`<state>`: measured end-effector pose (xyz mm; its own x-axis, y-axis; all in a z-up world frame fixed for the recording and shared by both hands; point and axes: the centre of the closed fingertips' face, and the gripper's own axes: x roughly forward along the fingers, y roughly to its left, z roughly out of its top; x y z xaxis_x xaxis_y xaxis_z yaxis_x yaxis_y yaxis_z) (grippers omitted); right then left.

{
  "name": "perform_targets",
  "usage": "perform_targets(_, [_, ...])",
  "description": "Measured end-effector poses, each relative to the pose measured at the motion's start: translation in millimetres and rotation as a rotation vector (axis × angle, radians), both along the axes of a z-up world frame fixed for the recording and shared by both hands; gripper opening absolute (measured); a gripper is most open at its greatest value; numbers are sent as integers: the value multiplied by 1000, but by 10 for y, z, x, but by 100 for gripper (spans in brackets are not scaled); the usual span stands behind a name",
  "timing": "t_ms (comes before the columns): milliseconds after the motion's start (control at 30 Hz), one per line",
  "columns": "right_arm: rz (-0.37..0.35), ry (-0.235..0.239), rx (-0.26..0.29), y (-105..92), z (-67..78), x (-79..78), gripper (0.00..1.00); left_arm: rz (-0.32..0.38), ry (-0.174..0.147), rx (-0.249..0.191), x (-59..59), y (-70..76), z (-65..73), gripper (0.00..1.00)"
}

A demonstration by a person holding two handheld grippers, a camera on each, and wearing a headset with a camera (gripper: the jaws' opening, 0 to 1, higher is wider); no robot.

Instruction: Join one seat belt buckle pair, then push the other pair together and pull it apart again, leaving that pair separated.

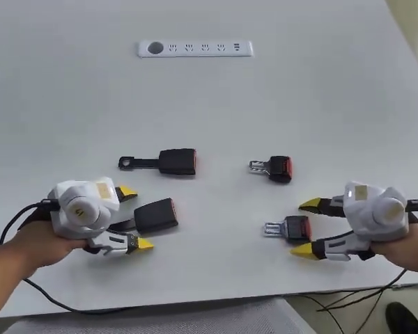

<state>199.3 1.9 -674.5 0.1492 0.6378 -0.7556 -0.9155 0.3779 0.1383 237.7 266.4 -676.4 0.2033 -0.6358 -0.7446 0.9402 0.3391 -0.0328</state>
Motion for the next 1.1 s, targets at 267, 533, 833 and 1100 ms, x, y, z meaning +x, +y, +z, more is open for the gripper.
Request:
perform_targets(267, [25,7,6,-29,-7,-14,48,-37,-15,8,23,-6,5,50])
perform_targets(533, [33,19,11,-6,3,-23,37,-164,-10,3,-78,-47,32,34])
perform_targets(833, [68,2,16,20,24,-39,36,-335,-13,69,-100,-43,90,33])
perform_targets(1100, [95,15,2,55,39,-34,34,-387,-6,105,-92,1,89,33])
